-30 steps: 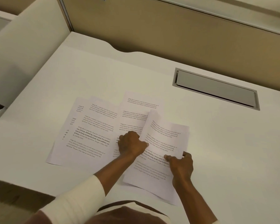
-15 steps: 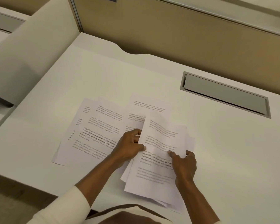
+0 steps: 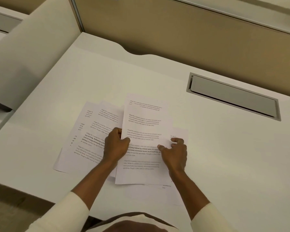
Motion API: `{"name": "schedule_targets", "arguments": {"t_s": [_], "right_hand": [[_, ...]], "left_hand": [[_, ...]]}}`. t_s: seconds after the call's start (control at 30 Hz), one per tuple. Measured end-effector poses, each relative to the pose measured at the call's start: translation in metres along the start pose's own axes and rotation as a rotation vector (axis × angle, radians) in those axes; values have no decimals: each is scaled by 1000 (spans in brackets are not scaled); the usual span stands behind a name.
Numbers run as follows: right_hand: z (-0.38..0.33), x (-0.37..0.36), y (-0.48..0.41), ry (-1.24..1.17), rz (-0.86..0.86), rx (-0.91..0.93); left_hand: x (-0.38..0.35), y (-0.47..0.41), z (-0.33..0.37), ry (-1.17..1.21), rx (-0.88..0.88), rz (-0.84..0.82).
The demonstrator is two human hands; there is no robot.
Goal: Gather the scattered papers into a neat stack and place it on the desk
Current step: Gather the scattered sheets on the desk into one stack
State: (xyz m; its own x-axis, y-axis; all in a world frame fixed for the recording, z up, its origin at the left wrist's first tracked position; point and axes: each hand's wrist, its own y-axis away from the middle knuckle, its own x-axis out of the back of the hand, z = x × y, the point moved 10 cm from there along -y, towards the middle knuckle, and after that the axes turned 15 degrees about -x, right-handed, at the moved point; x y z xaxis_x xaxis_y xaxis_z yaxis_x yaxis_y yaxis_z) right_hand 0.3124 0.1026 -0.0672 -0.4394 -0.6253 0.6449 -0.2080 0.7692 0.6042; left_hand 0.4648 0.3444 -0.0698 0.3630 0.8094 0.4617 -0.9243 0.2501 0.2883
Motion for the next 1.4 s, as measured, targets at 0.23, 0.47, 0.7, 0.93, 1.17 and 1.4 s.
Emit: {"name": "schedule_targets", "arguments": {"t_s": [0.23,0.47,0.7,0.93,1.17,1.4], "right_hand": [[4,8,-2,236,178,31],[26,33,-15,238,235,-71],[29,35,-31,101,144,-132],[47,42,-39,-98,64,-234],[58,41,-40,-331,-124,-230],[68,45,-45,-462,-390,-134]], "left_hand": [[-6,0,16,-586,-41,-13],[-16,5,16,-707,-43,-52],[-36,9,30,-696,-106,-121],[-52,20,42,-752,-179,-133],[-66,21,21,-208,-61,-148],[-80,26,7,83,-45,-206]]}}
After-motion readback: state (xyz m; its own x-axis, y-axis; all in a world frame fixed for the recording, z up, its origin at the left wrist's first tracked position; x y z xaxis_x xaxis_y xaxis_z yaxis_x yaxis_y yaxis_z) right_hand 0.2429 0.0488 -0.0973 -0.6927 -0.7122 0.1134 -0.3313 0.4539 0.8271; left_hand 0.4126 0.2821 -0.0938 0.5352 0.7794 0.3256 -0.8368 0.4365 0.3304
